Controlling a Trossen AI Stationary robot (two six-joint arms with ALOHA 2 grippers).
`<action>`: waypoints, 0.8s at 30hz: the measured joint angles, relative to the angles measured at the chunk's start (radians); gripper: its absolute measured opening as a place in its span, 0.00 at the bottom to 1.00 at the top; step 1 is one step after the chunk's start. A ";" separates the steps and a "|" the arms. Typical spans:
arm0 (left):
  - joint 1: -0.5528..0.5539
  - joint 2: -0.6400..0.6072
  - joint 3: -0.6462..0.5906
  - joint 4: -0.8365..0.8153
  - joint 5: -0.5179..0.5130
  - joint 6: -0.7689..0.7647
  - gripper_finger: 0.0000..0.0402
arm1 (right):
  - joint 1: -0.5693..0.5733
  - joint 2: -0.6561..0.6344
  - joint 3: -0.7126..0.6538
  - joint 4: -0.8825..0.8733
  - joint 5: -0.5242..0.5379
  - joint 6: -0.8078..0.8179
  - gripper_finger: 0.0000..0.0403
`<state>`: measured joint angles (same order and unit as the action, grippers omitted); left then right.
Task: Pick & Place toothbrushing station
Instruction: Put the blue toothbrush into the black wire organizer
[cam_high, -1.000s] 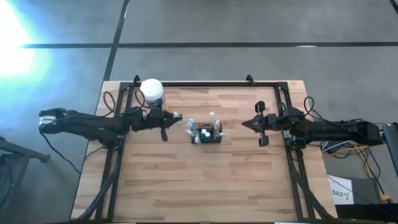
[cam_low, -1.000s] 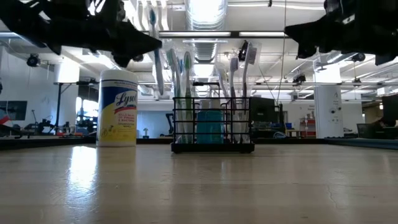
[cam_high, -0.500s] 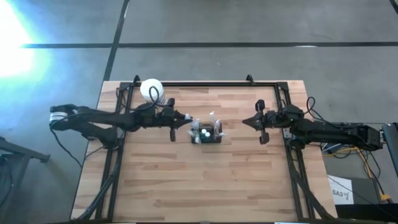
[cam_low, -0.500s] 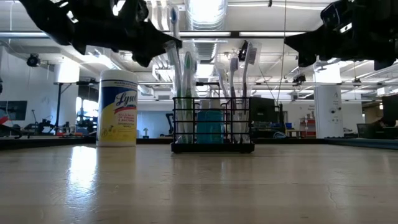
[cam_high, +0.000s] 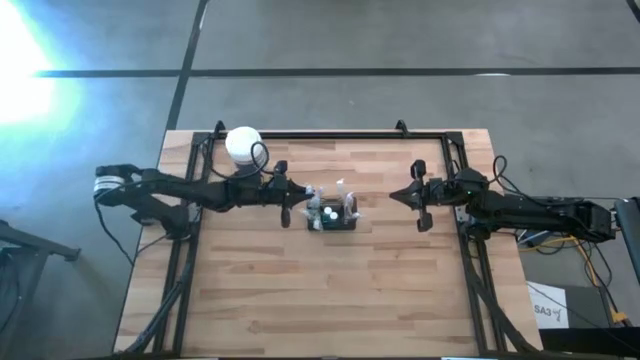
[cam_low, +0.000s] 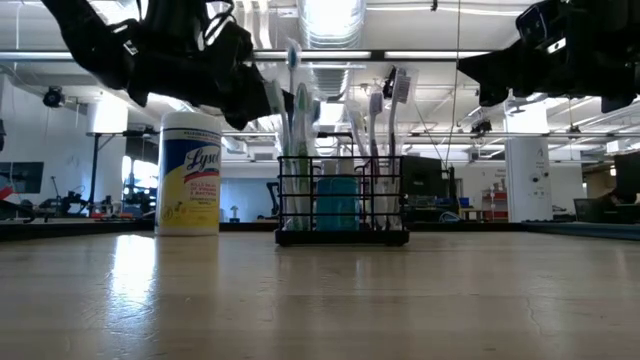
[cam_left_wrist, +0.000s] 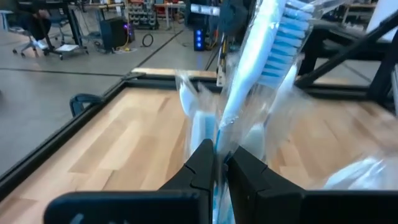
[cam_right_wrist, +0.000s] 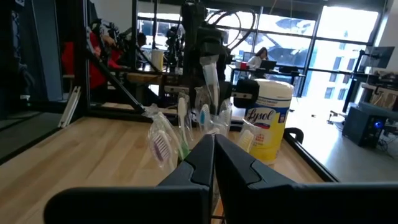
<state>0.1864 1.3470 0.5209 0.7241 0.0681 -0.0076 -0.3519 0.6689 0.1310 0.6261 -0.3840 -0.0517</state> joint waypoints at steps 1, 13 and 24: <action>0.000 0.012 0.000 0.006 0.000 0.005 0.06 | 0.000 0.000 0.000 0.000 0.000 0.000 0.02; 0.000 0.159 -0.002 0.080 -0.001 0.060 0.07 | 0.000 0.000 0.000 0.000 0.000 0.000 0.02; 0.000 0.139 -0.002 0.073 -0.003 0.079 0.16 | 0.000 0.000 0.000 0.000 0.000 -0.003 0.02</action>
<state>0.1867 1.4861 0.5190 0.7974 0.0650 0.0714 -0.3519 0.6689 0.1310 0.6262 -0.3836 -0.0552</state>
